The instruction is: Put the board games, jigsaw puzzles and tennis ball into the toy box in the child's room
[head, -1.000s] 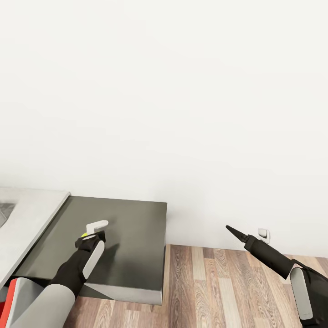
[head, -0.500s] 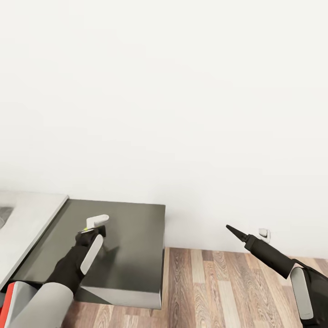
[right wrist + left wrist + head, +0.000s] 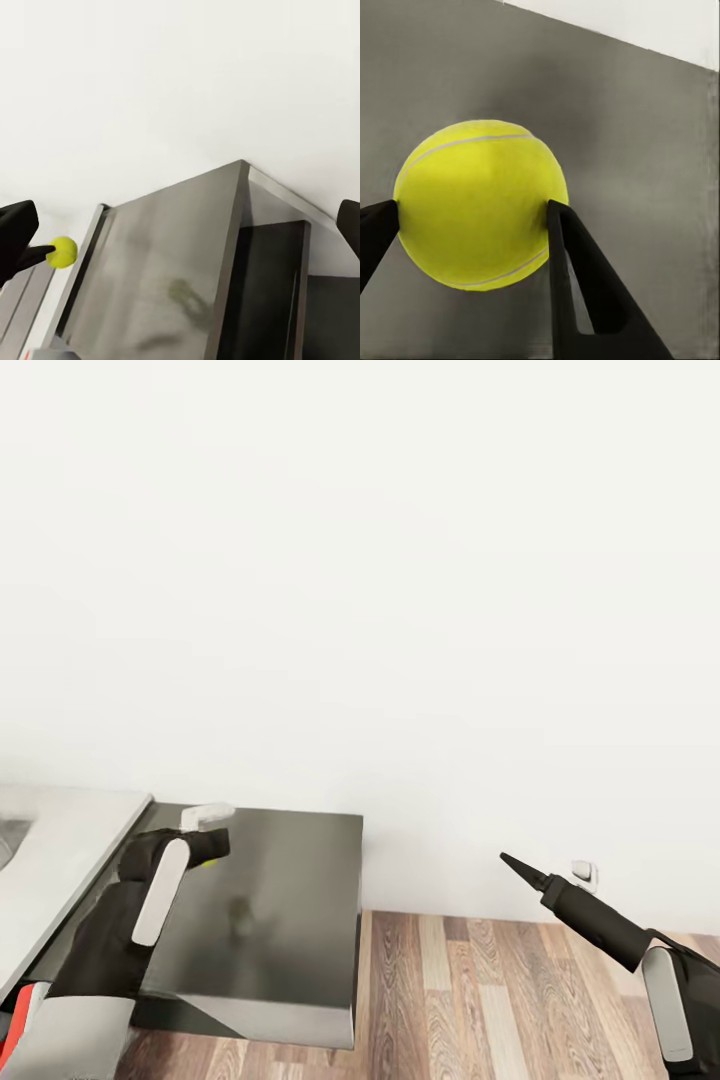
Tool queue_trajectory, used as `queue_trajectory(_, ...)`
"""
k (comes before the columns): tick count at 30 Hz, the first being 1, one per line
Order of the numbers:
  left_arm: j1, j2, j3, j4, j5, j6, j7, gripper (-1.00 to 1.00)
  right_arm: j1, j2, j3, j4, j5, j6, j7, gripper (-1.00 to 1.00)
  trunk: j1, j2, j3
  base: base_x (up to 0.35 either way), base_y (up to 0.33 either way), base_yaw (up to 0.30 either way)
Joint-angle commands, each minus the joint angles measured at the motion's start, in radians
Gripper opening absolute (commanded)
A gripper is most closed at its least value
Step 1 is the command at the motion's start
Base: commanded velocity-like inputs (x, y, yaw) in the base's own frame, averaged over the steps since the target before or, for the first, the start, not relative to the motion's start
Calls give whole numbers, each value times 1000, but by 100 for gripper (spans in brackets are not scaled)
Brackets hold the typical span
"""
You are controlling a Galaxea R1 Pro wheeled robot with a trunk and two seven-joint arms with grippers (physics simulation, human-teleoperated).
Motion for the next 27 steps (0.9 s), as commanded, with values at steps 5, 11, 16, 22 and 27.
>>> queue_trajectory(5,16,62,103,-6,30,40,-203,-100,-1,-7,-2,4,-8,8,3,100,1,-2,6,0,0,-31)
queue_trajectory(11,123,311,145,-1,188,48,-730,-100,-2,-8,4,5,-11,8,4,100,1,-2,16,0,0,-95)
queue_trajectory(16,219,400,150,4,328,48,-1018,-100,-2,-6,6,3,-11,7,4,100,1,-2,24,0,0,-93)
queue_trajectory(22,252,435,177,3,382,48,-1181,-100,-1,-4,4,-1,-12,9,6,100,1,-2,33,0,0,-75)
queue_trajectory(27,255,437,180,2,387,48,-1235,-100,-1,-1,6,-2,-11,9,5,100,1,-2,36,0,0,-23)
